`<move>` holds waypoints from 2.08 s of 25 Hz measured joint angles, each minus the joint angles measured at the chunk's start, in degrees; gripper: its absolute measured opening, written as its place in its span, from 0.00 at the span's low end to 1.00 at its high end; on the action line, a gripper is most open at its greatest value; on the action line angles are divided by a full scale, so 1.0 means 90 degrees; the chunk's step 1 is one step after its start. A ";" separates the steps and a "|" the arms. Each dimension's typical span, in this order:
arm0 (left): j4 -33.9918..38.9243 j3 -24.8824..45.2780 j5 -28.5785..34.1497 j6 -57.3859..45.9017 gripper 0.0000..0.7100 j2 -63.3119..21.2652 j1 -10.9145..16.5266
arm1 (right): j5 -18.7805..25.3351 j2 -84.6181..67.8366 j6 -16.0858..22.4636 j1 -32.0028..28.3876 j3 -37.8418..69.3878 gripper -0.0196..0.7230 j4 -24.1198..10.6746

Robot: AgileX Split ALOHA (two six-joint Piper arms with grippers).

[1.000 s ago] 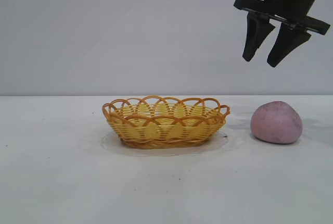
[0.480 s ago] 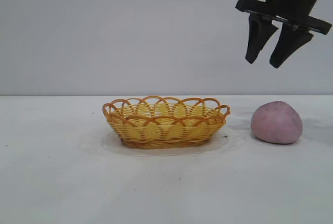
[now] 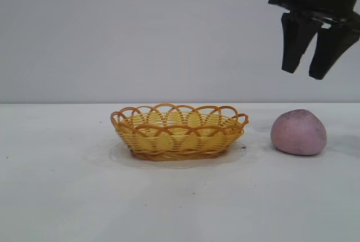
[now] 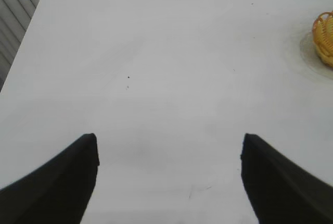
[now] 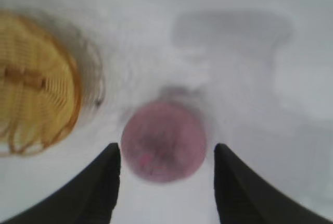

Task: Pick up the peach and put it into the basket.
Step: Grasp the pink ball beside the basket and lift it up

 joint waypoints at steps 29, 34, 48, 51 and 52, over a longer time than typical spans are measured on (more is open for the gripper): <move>0.0000 0.0000 0.0000 0.0000 0.75 0.0000 0.0000 | -0.0172 0.0336 0.0000 0.0594 0.0000 0.53 -0.0549; 0.0000 0.0000 0.0000 0.0000 0.75 0.0000 0.0000 | -0.0187 0.0516 0.0000 0.0594 0.0000 0.53 -0.0549; 0.0000 0.0000 0.0000 0.0000 0.75 0.0000 0.0000 | -0.0198 0.0889 0.0000 0.0594 -0.0052 0.03 -0.0722; 0.0000 0.0000 0.0000 0.0000 0.75 0.0000 0.0000 | -0.0066 0.0889 0.0000 0.0594 -0.0062 0.03 -0.0736; 0.0000 0.0000 0.0000 0.0000 0.75 0.0000 0.0000 | 0.0028 0.0876 0.0000 0.0594 -0.0111 0.03 -0.0753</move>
